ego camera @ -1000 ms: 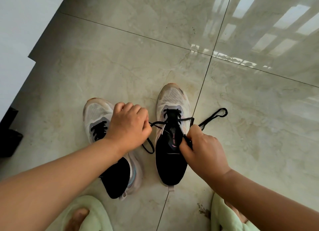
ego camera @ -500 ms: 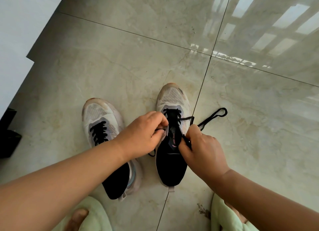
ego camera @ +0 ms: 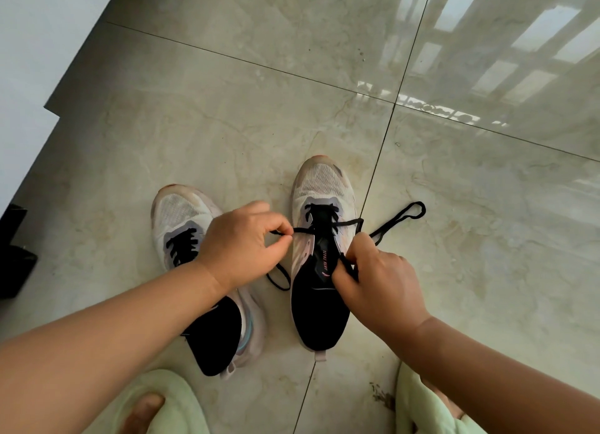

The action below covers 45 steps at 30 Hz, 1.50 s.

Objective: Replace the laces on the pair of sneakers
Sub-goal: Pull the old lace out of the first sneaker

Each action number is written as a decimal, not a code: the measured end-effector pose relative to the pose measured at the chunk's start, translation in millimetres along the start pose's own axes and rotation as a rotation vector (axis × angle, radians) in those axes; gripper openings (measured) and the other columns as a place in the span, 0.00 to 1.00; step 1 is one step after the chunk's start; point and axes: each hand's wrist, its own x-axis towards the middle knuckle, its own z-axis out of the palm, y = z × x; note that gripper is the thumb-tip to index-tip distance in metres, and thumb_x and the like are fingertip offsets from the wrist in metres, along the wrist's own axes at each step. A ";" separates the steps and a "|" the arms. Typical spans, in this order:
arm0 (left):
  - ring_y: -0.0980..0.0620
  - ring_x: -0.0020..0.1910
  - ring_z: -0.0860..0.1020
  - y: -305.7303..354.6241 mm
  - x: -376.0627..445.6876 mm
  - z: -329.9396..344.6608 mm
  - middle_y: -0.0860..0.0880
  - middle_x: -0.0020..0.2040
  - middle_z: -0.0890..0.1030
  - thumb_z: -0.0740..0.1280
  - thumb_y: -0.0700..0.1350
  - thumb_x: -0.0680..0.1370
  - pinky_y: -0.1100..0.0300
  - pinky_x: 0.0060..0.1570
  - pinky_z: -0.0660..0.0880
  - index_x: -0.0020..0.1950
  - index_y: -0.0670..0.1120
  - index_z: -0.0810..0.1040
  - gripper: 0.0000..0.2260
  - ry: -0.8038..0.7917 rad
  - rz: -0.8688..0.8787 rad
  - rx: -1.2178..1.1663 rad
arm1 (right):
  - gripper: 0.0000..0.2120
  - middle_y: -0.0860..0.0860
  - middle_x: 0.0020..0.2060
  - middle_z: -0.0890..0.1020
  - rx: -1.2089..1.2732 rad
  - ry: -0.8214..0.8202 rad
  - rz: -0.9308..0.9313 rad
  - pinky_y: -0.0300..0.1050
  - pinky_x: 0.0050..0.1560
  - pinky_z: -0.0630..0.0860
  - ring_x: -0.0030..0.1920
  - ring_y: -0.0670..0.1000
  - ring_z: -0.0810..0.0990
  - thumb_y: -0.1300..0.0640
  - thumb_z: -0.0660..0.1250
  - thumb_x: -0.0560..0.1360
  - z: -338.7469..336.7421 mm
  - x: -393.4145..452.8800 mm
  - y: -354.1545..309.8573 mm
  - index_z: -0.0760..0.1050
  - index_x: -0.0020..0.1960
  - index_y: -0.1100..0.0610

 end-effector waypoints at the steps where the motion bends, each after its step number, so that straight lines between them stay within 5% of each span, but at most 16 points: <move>1: 0.51 0.36 0.73 -0.6 0.1 -0.2 0.51 0.36 0.74 0.75 0.45 0.68 0.59 0.40 0.69 0.40 0.48 0.83 0.04 0.014 0.030 0.042 | 0.12 0.46 0.22 0.65 0.006 0.002 0.003 0.43 0.26 0.60 0.24 0.53 0.67 0.50 0.63 0.74 -0.6 0.4 0.1 0.64 0.40 0.57; 5: 0.52 0.47 0.74 10.7 0.4 -1.1 0.51 0.45 0.75 0.67 0.58 0.69 0.57 0.51 0.66 0.49 0.47 0.82 0.17 -0.006 0.087 0.049 | 0.20 0.44 0.26 0.71 0.085 0.089 -0.021 0.43 0.29 0.65 0.27 0.51 0.72 0.39 0.56 0.73 -8.0 4.3 -2.1 0.70 0.43 0.56; 10: 0.51 0.45 0.77 31.3 -5.9 5.3 0.50 0.48 0.77 0.69 0.56 0.69 0.57 0.43 0.74 0.53 0.45 0.79 0.19 -0.088 0.177 0.080 | 0.12 0.54 0.52 0.77 0.080 0.183 -0.139 0.42 0.42 0.71 0.47 0.55 0.78 0.60 0.60 0.77 -16.5 27.3 3.5 0.76 0.57 0.61; 15: 0.47 0.46 0.76 36.6 -8.5 15.8 0.49 0.53 0.71 0.67 0.48 0.73 0.52 0.41 0.74 0.57 0.45 0.71 0.15 -0.142 0.024 0.127 | 0.10 0.56 0.36 0.81 0.025 0.036 0.007 0.50 0.39 0.72 0.39 0.59 0.78 0.55 0.57 0.78 -14.8 39.5 8.9 0.75 0.52 0.57; 20: 0.43 0.45 0.77 35.7 -6.4 18.4 0.47 0.54 0.70 0.65 0.45 0.74 0.48 0.43 0.74 0.58 0.44 0.70 0.14 -0.159 -0.004 0.083 | 0.12 0.52 0.38 0.78 0.008 0.079 -0.014 0.47 0.42 0.69 0.41 0.54 0.74 0.54 0.62 0.76 -17.9 47.3 4.2 0.78 0.40 0.59; 23: 0.43 0.46 0.77 34.2 -6.9 18.7 0.48 0.55 0.70 0.64 0.45 0.74 0.47 0.45 0.74 0.59 0.45 0.69 0.15 -0.165 -0.041 0.064 | 0.17 0.50 0.35 0.72 0.030 -0.039 0.004 0.46 0.44 0.60 0.42 0.53 0.68 0.54 0.58 0.77 -19.1 51.1 2.7 0.68 0.31 0.57; 29: 0.44 0.47 0.77 32.9 -8.2 19.3 0.49 0.56 0.70 0.63 0.45 0.74 0.48 0.47 0.75 0.60 0.46 0.68 0.15 -0.162 -0.060 0.039 | 0.07 0.51 0.33 0.79 0.373 -0.170 0.190 0.47 0.36 0.77 0.33 0.51 0.78 0.52 0.63 0.75 -19.8 50.4 1.1 0.72 0.40 0.53; 33: 0.45 0.48 0.77 32.7 -7.5 19.6 0.49 0.58 0.69 0.63 0.46 0.75 0.49 0.48 0.74 0.61 0.46 0.68 0.16 -0.173 -0.070 0.047 | 0.07 0.45 0.32 0.78 0.318 -0.091 0.187 0.34 0.30 0.67 0.33 0.42 0.75 0.51 0.70 0.71 -18.2 50.7 -3.2 0.73 0.37 0.49; 38: 0.44 0.47 0.77 32.6 -7.5 19.0 0.49 0.57 0.69 0.63 0.46 0.75 0.49 0.47 0.74 0.61 0.46 0.68 0.15 -0.177 -0.067 0.057 | 0.12 0.54 0.28 0.80 0.516 -0.091 0.333 0.44 0.31 0.74 0.26 0.48 0.75 0.58 0.64 0.74 -20.1 58.1 -3.9 0.77 0.37 0.64; 45: 0.45 0.48 0.77 32.7 -6.5 18.0 0.49 0.58 0.69 0.62 0.45 0.75 0.49 0.48 0.74 0.61 0.46 0.68 0.15 -0.196 -0.078 0.044 | 0.07 0.46 0.31 0.78 0.344 -0.091 0.237 0.35 0.32 0.71 0.33 0.45 0.77 0.56 0.72 0.69 -16.8 58.4 -1.6 0.75 0.35 0.52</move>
